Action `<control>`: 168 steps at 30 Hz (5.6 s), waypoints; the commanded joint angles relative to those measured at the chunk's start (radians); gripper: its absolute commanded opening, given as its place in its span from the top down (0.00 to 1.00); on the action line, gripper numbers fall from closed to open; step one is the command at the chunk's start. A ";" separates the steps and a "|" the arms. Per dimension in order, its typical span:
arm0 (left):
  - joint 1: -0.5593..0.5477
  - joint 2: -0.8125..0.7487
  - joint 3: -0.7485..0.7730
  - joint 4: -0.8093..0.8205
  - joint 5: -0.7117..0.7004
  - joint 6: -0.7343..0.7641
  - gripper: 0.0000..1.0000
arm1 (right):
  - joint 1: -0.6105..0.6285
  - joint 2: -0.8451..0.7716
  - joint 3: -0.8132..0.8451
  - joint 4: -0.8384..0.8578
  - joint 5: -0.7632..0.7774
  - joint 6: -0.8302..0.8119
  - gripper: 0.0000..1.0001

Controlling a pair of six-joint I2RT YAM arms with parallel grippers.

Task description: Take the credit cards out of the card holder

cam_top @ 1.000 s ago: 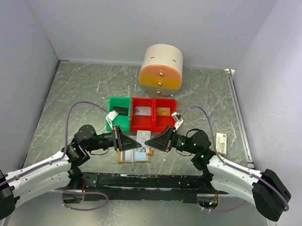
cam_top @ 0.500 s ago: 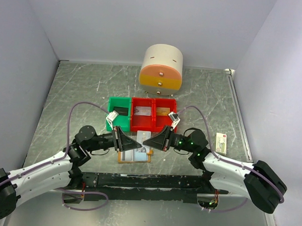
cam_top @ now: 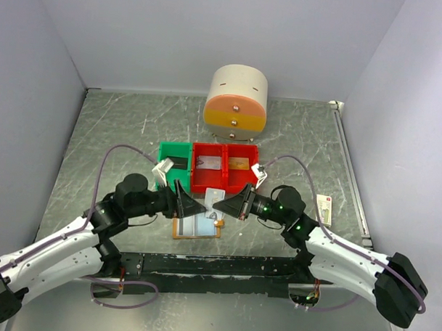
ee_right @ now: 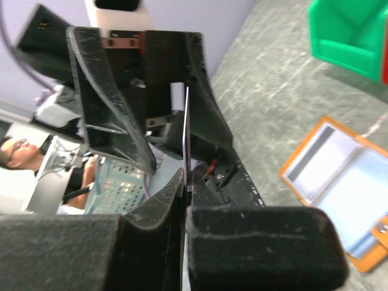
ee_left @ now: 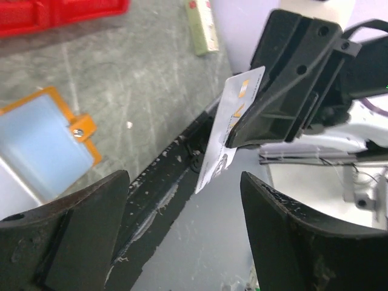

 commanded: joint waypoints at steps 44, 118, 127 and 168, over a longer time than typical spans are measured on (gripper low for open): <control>0.675 -0.010 0.269 -0.531 -0.394 0.565 0.07 | 0.104 0.499 0.676 -0.700 0.612 -1.304 1.00; 0.675 0.027 0.268 -0.521 -0.348 0.593 0.10 | 0.001 0.875 0.833 -0.473 0.545 -1.588 0.44; 0.676 0.045 0.266 -0.522 -0.340 0.575 0.10 | -0.022 0.526 0.514 -0.255 0.565 -0.828 0.20; 0.675 0.192 0.281 -0.514 -0.119 0.599 0.11 | 0.312 0.788 0.386 -0.508 0.530 0.088 0.61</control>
